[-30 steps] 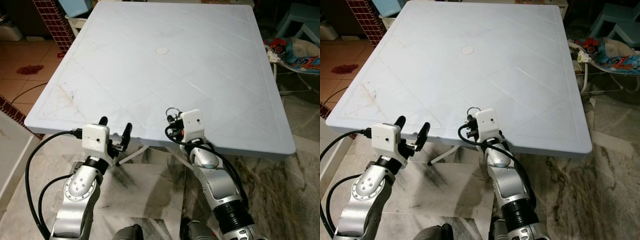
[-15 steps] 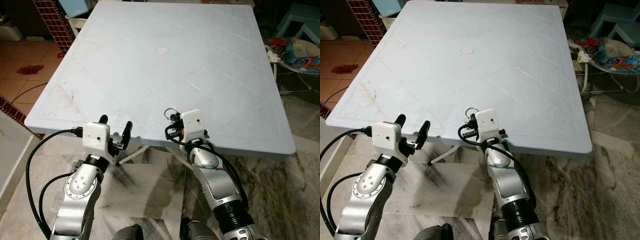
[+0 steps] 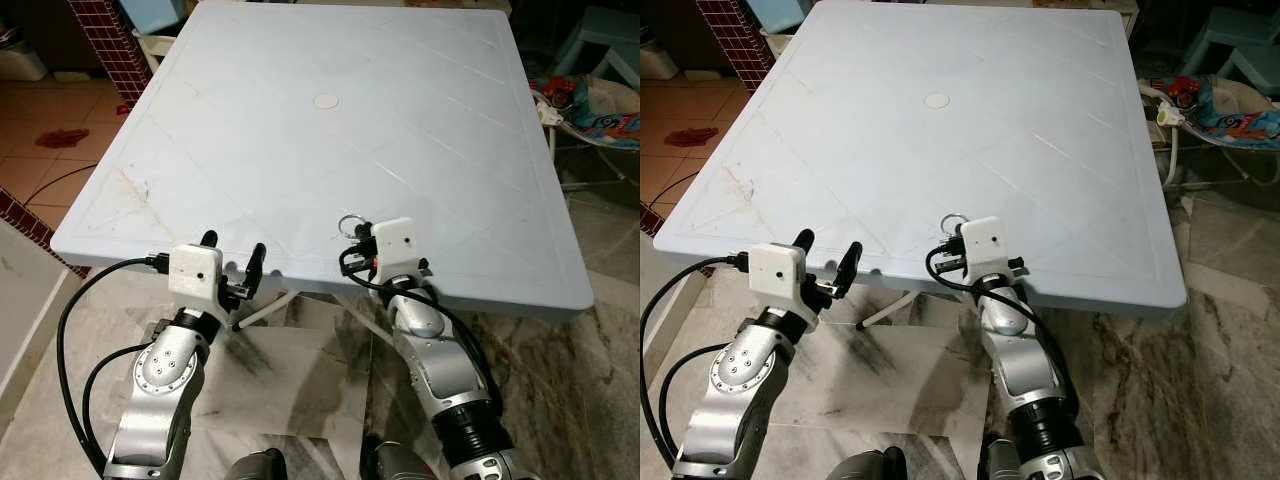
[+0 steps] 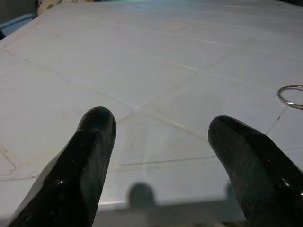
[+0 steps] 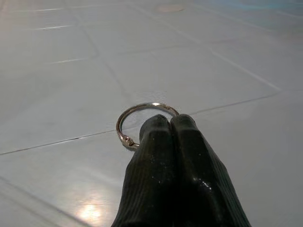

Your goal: Hang keys on a hook

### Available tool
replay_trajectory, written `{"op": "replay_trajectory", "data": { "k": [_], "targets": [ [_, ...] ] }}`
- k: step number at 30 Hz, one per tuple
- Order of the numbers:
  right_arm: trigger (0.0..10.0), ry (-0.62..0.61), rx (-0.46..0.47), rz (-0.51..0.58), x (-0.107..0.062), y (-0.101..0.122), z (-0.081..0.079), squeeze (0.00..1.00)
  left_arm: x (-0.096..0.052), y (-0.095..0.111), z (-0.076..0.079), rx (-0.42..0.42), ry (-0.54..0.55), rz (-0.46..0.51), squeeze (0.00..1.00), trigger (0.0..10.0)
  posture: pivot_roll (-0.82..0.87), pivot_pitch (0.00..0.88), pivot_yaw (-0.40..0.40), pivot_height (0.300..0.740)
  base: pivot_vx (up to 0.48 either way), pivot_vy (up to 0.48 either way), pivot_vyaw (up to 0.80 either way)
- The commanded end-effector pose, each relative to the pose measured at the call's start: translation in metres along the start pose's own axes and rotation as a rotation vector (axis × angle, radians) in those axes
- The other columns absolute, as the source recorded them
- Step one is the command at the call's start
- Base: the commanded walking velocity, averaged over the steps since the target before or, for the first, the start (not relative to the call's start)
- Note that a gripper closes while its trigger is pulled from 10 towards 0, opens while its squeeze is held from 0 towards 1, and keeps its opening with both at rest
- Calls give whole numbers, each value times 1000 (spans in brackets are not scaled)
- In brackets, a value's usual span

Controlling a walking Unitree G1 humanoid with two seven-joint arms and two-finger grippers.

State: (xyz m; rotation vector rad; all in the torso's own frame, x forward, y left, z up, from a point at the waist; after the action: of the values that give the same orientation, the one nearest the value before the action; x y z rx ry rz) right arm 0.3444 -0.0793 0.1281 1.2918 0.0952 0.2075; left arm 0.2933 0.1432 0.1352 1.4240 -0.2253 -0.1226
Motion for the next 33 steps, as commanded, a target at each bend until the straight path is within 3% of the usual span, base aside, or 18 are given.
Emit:
{"op": "replay_trajectory", "data": {
  "k": [1,2,5,8,17,22,23,24,25,33],
  "targets": [
    [0,-38,-3,31,-2,4,5,0,-2,-3,-3,11,16,-11,0,10000,7,192,74,740,0,0,0],
    [0,-84,-27,100,-3,16,12,0,-1,-4,-4,13,19,-10,0,10000,6,190,75,740,0,0,0],
    [0,-121,-67,174,-4,30,19,0,0,-4,-3,16,19,-8,0,10000,3,182,75,740,0,0,0],
    [0,-131,-97,200,-4,35,22,0,1,-4,-3,18,19,-5,0,10000,2,177,75,740,0,0,0],
    [0,-143,-191,304,-7,52,21,0,4,-2,-4,22,19,5,0,10000,3,169,81,740,0,0,0],
    [0,-127,-177,310,-6,55,16,0,7,-1,-4,28,15,9,0,10000,5,165,83,740,0,0,0],
    [4353,-108,-141,292,-4,53,13,0,7,-2,-4,32,13,5,0,10000,7,164,82,740,0,0,0],
    [4353,-101,-132,287,-4,53,13,0,7,-2,-4,34,13,3,0,10000,7,164,82,740,0,0,0],
    [10000,-108,-137,301,-4,57,15,0,7,-2,-5,33,21,6,0,10000,8,166,76,740,0,0,0],
    [10000,-84,-197,341,-5,66,16,0,8,-1,-8,38,70,29,0,10000,8,160,59,740,0,0,300]
  ]
}}
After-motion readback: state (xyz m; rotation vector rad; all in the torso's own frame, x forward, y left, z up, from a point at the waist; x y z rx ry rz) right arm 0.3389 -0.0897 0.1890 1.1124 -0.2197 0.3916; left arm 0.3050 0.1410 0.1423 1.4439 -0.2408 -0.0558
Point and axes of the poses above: a point about 5 cm out from each wrist's last joint towards the gripper, its own x axis pointing out of the wrist towards the gripper, its own y axis along the axis of the wrist's last joint, z = x × y, the point moved 2 cm from there along x, pointing out of the wrist towards the gripper, and after that the axes turned 10 degrees about -x, right-handed, at the moved point
